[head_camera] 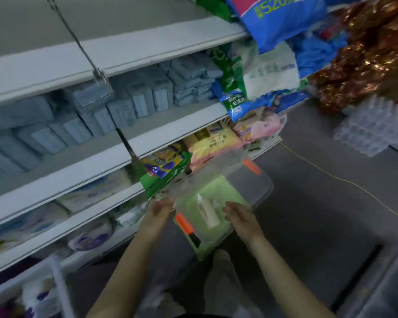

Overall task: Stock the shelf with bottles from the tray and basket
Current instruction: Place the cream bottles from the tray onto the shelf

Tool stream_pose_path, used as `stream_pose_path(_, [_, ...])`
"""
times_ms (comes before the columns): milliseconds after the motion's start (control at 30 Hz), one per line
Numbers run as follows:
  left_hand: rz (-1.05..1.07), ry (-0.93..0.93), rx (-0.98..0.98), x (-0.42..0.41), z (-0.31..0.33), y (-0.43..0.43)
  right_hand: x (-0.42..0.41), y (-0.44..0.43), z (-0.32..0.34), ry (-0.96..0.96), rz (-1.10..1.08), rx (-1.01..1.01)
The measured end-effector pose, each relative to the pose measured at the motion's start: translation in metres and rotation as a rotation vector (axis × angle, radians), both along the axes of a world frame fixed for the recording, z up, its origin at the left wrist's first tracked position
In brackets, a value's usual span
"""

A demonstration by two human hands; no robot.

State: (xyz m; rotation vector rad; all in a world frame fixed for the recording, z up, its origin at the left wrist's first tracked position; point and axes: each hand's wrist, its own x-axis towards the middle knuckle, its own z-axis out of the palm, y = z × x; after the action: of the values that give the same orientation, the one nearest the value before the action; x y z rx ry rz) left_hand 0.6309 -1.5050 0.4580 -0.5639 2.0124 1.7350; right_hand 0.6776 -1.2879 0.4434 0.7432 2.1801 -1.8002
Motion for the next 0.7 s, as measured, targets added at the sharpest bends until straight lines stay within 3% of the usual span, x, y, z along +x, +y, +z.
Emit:
stream_pose_path(267, [0.161, -0.171, -0.101, -0.023, -0.097, 0.051, -0.079, 0.050, -0.104, -0.227, 0.188, 0.028])
stream_pose_path(433, [0.540, -0.331, -0.084, -0.035, -0.169, 0.081, -0.113, 0.051, -0.169, -0.281, 0.300, 0.097])
stream_pose_path(700, [0.724, -0.296, -0.246, -0.038, -0.244, 0.113, -0.141, 0.027, -0.274, -0.376, 0.399, 0.185])
